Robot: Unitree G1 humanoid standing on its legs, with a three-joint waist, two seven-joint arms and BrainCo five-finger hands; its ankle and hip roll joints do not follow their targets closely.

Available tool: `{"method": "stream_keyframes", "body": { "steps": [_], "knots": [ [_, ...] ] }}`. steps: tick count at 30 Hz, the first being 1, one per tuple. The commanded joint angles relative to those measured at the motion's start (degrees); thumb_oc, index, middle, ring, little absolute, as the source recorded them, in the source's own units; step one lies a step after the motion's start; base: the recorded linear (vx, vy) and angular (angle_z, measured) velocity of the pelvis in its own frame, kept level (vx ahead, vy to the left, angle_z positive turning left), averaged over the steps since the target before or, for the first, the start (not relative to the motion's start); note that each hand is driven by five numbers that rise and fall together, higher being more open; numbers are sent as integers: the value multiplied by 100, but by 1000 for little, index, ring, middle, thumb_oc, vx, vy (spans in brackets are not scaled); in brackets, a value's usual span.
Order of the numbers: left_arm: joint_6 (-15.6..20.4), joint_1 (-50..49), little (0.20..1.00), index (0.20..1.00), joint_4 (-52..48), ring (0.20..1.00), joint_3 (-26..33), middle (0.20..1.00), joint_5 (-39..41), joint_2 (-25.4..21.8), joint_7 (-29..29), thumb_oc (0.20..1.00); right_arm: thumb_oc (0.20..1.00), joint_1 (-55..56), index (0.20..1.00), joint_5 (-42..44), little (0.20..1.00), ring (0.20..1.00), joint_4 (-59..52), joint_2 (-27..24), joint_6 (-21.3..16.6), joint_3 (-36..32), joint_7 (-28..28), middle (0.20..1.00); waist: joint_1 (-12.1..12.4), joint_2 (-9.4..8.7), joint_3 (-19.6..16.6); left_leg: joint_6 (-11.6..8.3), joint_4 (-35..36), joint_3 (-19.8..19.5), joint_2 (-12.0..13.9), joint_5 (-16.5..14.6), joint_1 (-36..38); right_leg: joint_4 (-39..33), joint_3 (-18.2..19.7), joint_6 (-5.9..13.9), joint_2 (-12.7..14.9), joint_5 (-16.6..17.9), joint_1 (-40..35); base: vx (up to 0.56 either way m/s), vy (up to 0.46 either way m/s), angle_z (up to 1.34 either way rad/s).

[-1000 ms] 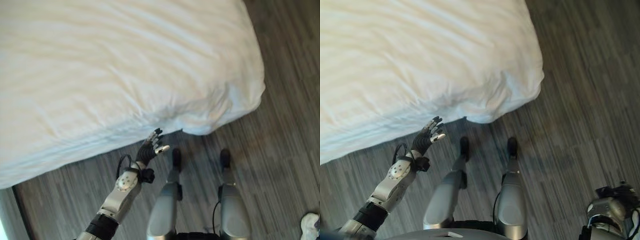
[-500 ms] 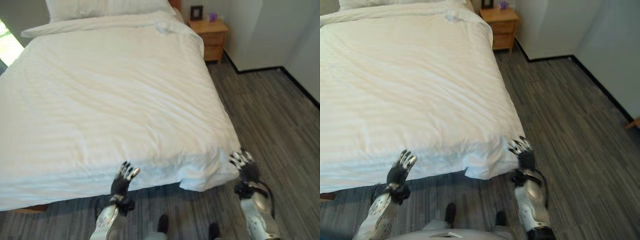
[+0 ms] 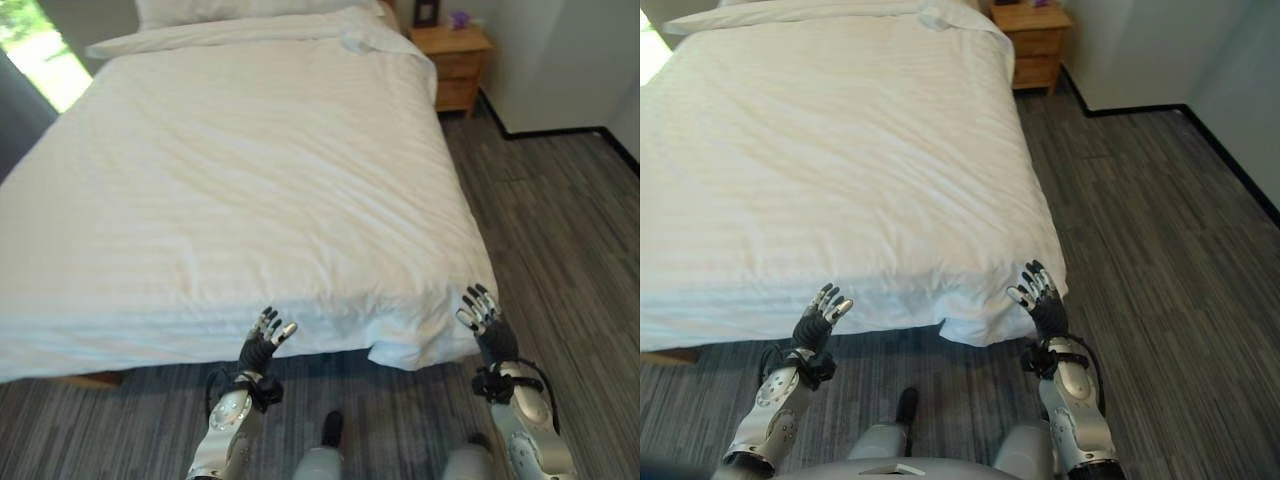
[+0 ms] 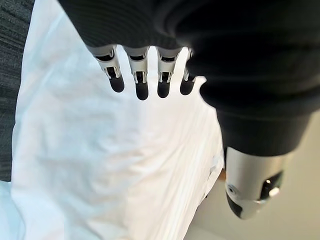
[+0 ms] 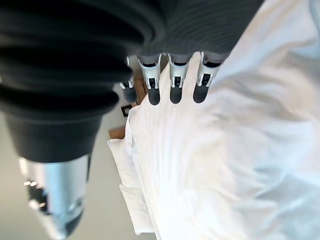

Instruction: Making the bed.

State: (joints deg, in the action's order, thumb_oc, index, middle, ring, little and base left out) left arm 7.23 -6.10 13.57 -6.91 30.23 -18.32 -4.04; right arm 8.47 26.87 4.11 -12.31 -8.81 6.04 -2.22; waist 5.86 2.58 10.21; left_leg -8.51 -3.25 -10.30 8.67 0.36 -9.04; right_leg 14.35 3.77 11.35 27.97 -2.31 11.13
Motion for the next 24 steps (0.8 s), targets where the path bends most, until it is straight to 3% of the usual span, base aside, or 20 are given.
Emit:
{"method": "stream_keyframes", "body": {
  "steps": [1, 2, 3, 4, 5, 6, 7, 8, 9, 10, 12, 13, 14, 16, 17, 18, 20, 21, 24],
  "knots": [
    [370, 74, 1000, 1000, -531, 1000, 154, 1000, -148, -407, 86, 1000, 1000, -456, 1000, 23, 1000, 1000, -583, -143, -387, 112, -35, 1000, -246, -333, -104, -149, 202, -191, 737, -333, 1024, -788, 301, 262, -97, 1723, -299, 216, -726, 30],
    [402, 115, 1000, 1000, -481, 1000, 221, 1000, -67, -401, -4, 1000, 1000, -481, 1000, 96, 1000, 1000, -581, -178, -395, 189, 26, 1000, -208, -369, -110, -283, 54, -294, 971, -278, 971, -585, 425, 338, -64, 1599, -257, 80, -288, 31],
    [403, 115, 1000, 1000, -481, 1000, 224, 1000, -65, -401, -5, 1000, 1000, -486, 1000, 99, 1000, 1000, -574, -180, -400, 192, 29, 1000, -217, -355, -108, -291, 40, -306, 988, -295, 966, -533, 422, 332, -82, 1559, -244, 128, -702, 46],
    [466, 157, 1000, 1000, -400, 1000, 282, 1000, 122, -302, -91, 1000, 1000, -651, 1000, 104, 1000, 1000, -616, -223, -391, 364, -7, 1000, -230, -339, -131, -427, -56, -294, 1343, -78, 925, -277, 394, 365, -278, 911, -305, 69, -661, 27],
    [463, 77, 1000, 1000, -345, 1000, 424, 1000, 219, -236, -112, 1000, 1000, -758, 1000, 161, 1000, 1000, -569, -261, -367, 448, 29, 1000, -171, -339, -184, -501, -190, -307, 1538, 543, 883, -383, 188, 365, -411, 436, -306, 82, -875, 26],
    [475, 81, 1000, 1000, -392, 1000, 495, 1000, 213, -215, -159, 1000, 1000, -838, 1000, 213, 1000, 1000, -437, -311, -378, 546, 31, 1000, -164, -324, -178, -478, -409, -356, 1587, 1219, 720, -402, 149, 294, -539, 272, -338, 5, -646, 5],
    [446, -31, 1000, 1000, -463, 1000, 590, 1000, 163, -183, -186, 1000, 1000, -795, 1000, 225, 1000, 1000, -402, -368, -343, 572, 64, 1000, -129, -360, -94, -328, -515, -335, 1617, 1839, 580, -341, 121, 129, -737, 134, -335, -49, -620, 11],
    [429, -69, 1000, 1000, -397, 1000, 633, 1000, 137, -133, -204, 1000, 1000, -754, 1000, 206, 1000, 1000, -393, -470, -362, 528, 91, 1000, -163, -375, -48, -227, -554, -146, 1724, 2452, 333, -292, 24, -13, -898, 90, -316, -119, -708, 36],
    [361, -131, 1000, 1000, -265, 1000, 660, 1000, 230, -16, -171, 1000, 1000, -584, 1000, 169, 1000, 1000, -465, -678, -362, 351, 58, 1000, -273, -468, 52, -62, -594, 536, 1960, 2737, 103, -346, -195, -190, -1124, 56, -437, -131, -887, 43],
    [314, -164, 1000, 1000, -172, 1000, 642, 1000, 324, 91, -104, 1000, 1000, -417, 1000, 157, 1000, 1000, -538, -795, -343, 191, 35, 1000, -354, -546, 75, 72, -847, 1049, 1928, 2473, -28, -480, -392, -336, -1331, 108, -521, -94, -885, 71],
    [301, -339, 1000, 1000, -270, 1000, 589, 1000, 381, 245, 119, 1000, 1000, -138, 1000, 166, 1000, 1000, -620, -927, -229, -87, 142, 1000, -302, -652, 54, 123, -1358, 738, 1015, 1748, -99, -826, -519, -374, -1490, 212, -701, -40, -709, 67],
    [249, -353, 1000, 1000, -245, 1000, 553, 1000, 296, 218, 171, 1000, 1000, 37, 1000, 181, 1000, 1000, -594, -994, -245, -357, 141, 1000, -491, -676, 13, 145, -1477, 1593, 1283, 1660, -24, -906, -794, -426, -1539, 299, -769, -45, -653, 20],
    [198, -338, 1000, 1000, -224, 1000, 495, 1000, 301, 210, 277, 1000, 1000, 215, 1000, 201, 1000, 1000, -597, -945, -236, -564, 94, 1000, -656, -651, -93, 156, -1566, 2276, 1241, 1407, 134, -1008, -1048, -518, -1652, 253, -848, -17, -516, 0],
    [200, -370, 1000, 1000, -309, 1000, 386, 1000, 288, 271, 397, 1000, 1000, 314, 1000, 229, 1000, 1000, -442, -831, -190, -679, 97, 1000, -551, -627, -196, 224, -1404, 1670, 301, 815, 148, -1204, -1133, -452, -1722, 260, -1017, 81, -361, 97],
    [167, -356, 1000, 1000, -279, 1000, 364, 1000, 263, 312, 405, 1000, 1000, 297, 1000, 183, 1000, 1000, -437, -711, -187, -841, 3, 1000, -563, -635, -283, 478, -1096, 1879, -228, 318, 150, -1319, -1312, -472, -1831, 341, -1148, 77, -297, 74],
    [167, -358, 1000, 1000, -279, 1000, 362, 1000, 263, 311, 405, 1000, 1000, 302, 1000, 182, 1000, 1000, -442, -709, -184, -842, 2, 1000, -558, -641, -278, 487, -1083, 1889, -239, 312, 170, -1329, -1308, -463, -1821, 341, -1163, 29, -235, 13],
    [137, -408, 1000, 1000, -195, 1000, 292, 1000, 310, 401, 430, 1000, 1000, 348, 1000, 397, 1000, 1000, -473, -434, -212, -878, -54, 1000, -553, -551, -411, 706, -210, 2399, -529, 106, 515, -1464, -1467, -419, -1952, 347, -1208, 7, -80, 8],
    [128, -433, 1000, 1000, -179, 1000, 226, 1000, 279, 422, 388, 1000, 1000, 369, 1000, 519, 1000, 1000, -449, -268, -245, -824, -66, 1000, -501, -492, -452, 748, 3, 2155, -807, 103, 572, -1523, -1494, -433, -2056, 356, -1210, 23, -59, 42],
    [93, -445, 1000, 1000, -182, 1000, 157, 1000, 298, 439, 370, 1000, 1000, 453, 1000, 510, 1000, 1000, -479, -175, -221, -743, -29, 1000, -570, -422, -471, 756, 418, 2076, -798, 191, 797, -1549, -1525, -424, -2170, 359, -1215, -12, -14, 1]
  ]
}}
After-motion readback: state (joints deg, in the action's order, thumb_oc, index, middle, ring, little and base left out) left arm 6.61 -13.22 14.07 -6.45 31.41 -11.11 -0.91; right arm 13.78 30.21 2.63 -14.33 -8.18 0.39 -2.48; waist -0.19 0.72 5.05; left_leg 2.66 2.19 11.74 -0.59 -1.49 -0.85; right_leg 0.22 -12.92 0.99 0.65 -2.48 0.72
